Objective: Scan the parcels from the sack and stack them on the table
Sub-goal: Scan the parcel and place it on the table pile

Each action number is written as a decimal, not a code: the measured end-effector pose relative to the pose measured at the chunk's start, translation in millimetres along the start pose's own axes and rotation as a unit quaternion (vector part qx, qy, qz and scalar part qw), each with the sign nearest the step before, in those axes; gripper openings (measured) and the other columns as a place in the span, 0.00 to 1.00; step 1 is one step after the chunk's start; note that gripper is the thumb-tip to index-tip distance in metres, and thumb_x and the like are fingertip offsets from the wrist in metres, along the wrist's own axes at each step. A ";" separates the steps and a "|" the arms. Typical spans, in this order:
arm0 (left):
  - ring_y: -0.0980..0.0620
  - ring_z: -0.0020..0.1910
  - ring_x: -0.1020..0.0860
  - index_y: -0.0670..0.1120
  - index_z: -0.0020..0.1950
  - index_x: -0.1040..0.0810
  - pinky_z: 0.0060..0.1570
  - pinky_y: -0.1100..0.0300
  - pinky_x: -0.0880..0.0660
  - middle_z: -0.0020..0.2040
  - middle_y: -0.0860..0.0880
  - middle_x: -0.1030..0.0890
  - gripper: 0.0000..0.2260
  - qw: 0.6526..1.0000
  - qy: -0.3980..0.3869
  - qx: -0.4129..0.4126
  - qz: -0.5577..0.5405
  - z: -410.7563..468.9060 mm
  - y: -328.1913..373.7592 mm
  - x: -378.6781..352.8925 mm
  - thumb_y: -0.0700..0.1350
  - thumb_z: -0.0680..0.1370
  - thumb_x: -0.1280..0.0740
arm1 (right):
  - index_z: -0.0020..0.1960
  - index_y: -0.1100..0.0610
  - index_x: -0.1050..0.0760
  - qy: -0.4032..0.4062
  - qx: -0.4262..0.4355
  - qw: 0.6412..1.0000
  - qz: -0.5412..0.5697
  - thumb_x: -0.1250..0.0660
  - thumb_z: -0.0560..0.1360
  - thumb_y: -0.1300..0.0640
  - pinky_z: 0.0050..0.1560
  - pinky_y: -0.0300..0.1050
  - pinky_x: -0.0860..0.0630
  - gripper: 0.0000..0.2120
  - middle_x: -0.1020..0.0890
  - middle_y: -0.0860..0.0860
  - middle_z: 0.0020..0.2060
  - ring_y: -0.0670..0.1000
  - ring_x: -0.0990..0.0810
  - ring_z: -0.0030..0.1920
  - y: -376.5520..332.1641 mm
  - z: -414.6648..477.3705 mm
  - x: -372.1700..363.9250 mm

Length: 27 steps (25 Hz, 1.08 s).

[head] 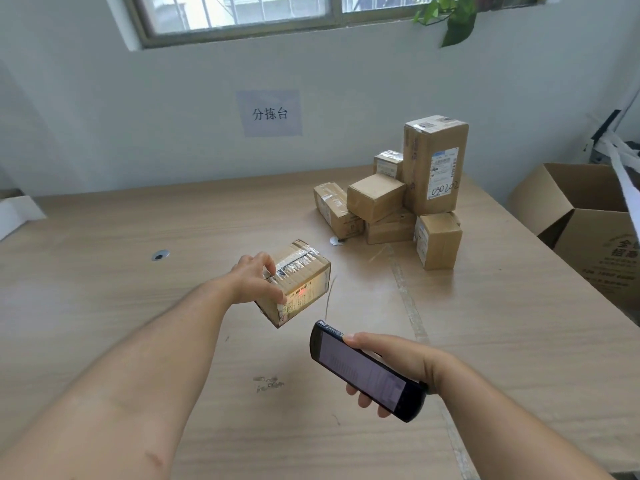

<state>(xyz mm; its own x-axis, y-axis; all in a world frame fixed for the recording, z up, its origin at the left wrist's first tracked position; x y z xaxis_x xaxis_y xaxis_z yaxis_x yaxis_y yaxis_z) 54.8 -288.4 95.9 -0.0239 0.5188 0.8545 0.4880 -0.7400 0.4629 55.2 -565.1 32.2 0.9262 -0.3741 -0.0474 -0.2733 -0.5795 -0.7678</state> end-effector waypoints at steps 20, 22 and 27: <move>0.46 0.58 0.31 0.51 0.54 0.31 0.49 0.54 0.32 0.61 0.47 0.34 0.22 0.988 0.047 0.125 -0.083 -109.1 -182.1 68.4 0.46 0.65 0.25 | 0.63 0.59 0.26 -0.085 -0.024 0.991 -0.098 0.38 0.67 0.33 0.39 0.48 0.22 0.36 0.19 0.56 0.46 0.54 0.19 0.42 -57.6 69.4 -147.8; 0.47 0.56 0.31 0.50 0.54 0.31 0.46 0.55 0.33 0.60 0.46 0.34 0.25 0.985 0.053 0.135 -0.095 -128.5 -213.4 88.3 0.49 0.60 0.27 | 0.63 0.59 0.26 -0.081 -0.017 0.991 -0.105 0.38 0.67 0.33 0.39 0.49 0.22 0.35 0.19 0.56 0.46 0.54 0.19 0.41 -73.3 81.9 -177.7; 0.47 0.55 0.31 0.50 0.52 0.31 0.43 0.57 0.33 0.59 0.46 0.33 0.24 0.972 0.082 0.171 -0.137 -193.9 -314.5 137.0 0.49 0.56 0.33 | 0.63 0.57 0.27 -0.084 -0.003 0.989 -0.123 0.40 0.78 0.37 0.39 0.49 0.22 0.26 0.19 0.56 0.45 0.55 0.20 0.42 -108.5 112.4 -266.0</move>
<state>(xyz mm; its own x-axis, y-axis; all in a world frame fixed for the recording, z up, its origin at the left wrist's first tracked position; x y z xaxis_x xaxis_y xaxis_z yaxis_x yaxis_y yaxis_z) -271.1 -67.6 113.1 -0.3188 0.5807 0.7491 0.7049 -0.3831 0.5970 -132.4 -321.4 56.3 0.9948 -0.0963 0.0343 -0.0358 -0.6423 -0.7656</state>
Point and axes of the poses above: each hand's wrist, its own z-axis towards the middle knuckle, its own x-axis out of the back of the hand, y = z × x, the point moved 6 cm from there along z, towards the middle knuckle
